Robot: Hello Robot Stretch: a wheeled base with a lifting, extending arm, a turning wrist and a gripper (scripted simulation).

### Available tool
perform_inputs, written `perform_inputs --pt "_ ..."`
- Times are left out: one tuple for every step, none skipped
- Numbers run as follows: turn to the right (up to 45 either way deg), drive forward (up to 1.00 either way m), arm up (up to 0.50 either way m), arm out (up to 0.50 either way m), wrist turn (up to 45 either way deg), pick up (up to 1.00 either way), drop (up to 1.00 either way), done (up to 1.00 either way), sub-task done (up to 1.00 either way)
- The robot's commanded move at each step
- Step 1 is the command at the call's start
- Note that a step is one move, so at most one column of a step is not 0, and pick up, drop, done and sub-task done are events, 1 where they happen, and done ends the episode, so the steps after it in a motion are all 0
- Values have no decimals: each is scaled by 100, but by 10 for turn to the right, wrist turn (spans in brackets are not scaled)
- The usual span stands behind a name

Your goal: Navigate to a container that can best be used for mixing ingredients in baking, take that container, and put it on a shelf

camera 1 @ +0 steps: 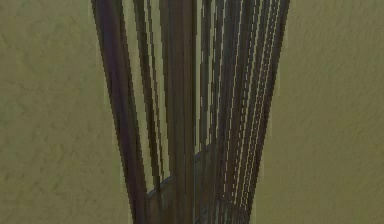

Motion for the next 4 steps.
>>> perform_inputs --pt "0 0 0 0 -450 0 0 0 0" --pt "0 0 0 0 -180 0 0 0 0" --pt "0 0 0 -14 0 0 0 0 0" --pt "-450 0 0 0 0 0 0 0 0"
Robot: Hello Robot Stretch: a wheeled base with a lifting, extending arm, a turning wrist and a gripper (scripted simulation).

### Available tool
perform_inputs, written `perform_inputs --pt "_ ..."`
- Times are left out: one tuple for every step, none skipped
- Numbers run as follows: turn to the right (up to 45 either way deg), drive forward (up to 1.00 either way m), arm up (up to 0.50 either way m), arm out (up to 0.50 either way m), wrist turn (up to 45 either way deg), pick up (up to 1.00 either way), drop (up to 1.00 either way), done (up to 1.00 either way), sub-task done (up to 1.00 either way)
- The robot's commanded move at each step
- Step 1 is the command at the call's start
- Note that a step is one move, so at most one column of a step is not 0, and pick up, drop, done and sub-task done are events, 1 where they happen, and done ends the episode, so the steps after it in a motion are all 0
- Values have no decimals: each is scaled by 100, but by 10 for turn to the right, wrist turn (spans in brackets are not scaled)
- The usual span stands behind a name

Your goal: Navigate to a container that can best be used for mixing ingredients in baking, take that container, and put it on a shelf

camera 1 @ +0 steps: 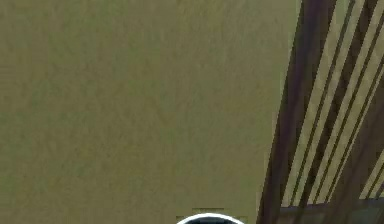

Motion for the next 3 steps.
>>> perform_inputs --pt "-180 0 0 0 0 0 0 0 0" --pt "-30 0 0 0 0 0 0 0 0" --pt "0 5 0 0 0 0 0 0 0"
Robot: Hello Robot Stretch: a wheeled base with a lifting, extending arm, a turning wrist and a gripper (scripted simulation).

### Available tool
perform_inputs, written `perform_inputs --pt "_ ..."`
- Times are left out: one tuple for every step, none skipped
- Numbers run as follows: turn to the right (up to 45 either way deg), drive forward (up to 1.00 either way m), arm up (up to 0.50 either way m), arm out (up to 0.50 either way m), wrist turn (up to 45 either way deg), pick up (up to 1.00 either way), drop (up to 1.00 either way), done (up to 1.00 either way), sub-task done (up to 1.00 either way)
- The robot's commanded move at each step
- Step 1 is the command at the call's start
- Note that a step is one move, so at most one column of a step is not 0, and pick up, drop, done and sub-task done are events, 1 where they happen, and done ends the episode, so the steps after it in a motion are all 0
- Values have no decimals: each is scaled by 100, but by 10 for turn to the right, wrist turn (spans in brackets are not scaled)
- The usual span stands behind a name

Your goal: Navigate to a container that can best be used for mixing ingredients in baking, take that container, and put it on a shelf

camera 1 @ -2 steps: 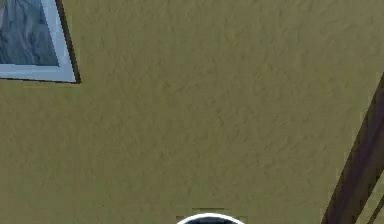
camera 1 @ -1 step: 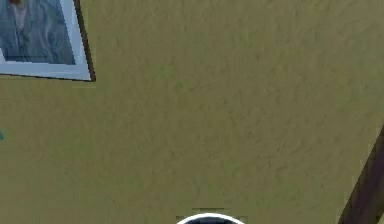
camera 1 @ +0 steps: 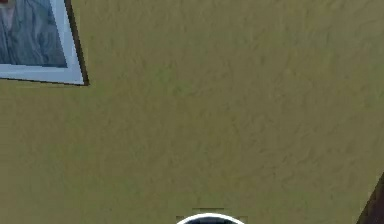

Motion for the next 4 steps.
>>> perform_inputs --pt "-450 0 0 0 0 0 0 0 0" --pt "0 50 0 0 0 0 0 0 0" --pt "-270 0 0 0 0 0 0 0 0" --pt "0 100 0 0 0 0 0 0 0"
